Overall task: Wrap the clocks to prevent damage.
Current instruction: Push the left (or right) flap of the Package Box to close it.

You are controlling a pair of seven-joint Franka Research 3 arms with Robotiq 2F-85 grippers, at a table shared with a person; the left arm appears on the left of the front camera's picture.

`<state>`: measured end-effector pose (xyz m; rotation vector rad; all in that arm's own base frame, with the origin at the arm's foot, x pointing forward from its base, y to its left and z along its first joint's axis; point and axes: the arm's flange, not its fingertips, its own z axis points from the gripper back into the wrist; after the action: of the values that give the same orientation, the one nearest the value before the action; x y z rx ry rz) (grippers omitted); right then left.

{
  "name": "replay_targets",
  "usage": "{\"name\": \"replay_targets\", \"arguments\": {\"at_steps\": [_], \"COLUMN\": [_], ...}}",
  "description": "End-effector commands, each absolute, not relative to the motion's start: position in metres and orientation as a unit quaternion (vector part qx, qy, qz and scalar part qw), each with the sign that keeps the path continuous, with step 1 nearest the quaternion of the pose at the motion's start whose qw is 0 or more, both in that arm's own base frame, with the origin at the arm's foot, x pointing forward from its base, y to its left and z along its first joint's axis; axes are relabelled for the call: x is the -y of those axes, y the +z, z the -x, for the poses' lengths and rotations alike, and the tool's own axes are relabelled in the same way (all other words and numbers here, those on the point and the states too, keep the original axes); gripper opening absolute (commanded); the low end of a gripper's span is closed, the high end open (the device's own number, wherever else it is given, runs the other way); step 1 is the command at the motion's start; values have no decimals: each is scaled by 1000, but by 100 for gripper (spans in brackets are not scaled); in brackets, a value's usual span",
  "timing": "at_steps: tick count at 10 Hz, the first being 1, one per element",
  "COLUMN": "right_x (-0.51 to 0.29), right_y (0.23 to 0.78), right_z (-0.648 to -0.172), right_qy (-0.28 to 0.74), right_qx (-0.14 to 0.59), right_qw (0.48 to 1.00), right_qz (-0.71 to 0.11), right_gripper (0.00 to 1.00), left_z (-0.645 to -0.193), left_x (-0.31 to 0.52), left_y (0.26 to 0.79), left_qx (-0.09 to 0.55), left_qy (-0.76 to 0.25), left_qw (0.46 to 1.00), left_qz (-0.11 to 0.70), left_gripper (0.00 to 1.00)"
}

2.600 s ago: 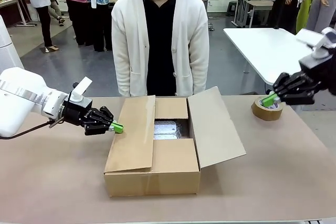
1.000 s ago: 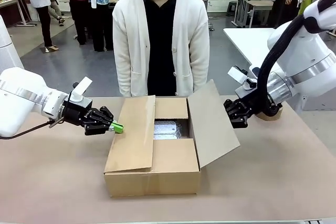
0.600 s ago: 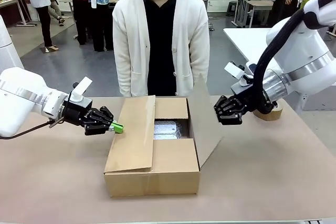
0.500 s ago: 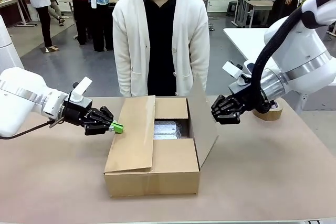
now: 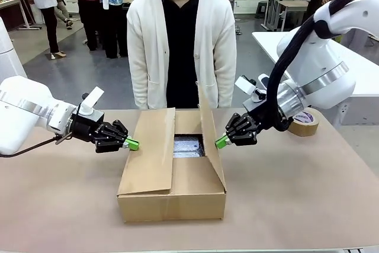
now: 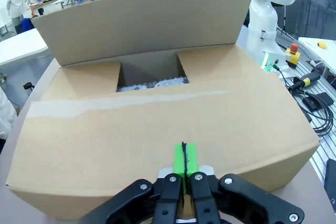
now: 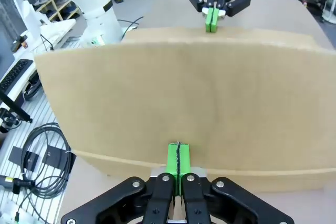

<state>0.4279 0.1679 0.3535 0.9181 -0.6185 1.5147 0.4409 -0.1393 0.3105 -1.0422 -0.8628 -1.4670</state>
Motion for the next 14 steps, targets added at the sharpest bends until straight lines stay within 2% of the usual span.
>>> {"name": "replay_targets", "arguments": {"at_steps": [1,4,14], "right_x": [-182,-187,-208], "right_y": [346,334,331], "right_z": [-436,-434,-456], "right_qy": [648,646,647], "right_qx": [257,240,249], "right_qw": [602,604,608], "right_qz": [-389,-401,-387], "right_gripper": [1,1,1], "left_z": [-440,-440,-440], "left_x": [141,141,141], "left_y": [306,306,306], "left_qx": [362,362,362], "left_qy": [-620,-620,-620], "left_qw": [544,544,544], "left_qz": [434,434,434], "left_gripper": [0,0,0]}}
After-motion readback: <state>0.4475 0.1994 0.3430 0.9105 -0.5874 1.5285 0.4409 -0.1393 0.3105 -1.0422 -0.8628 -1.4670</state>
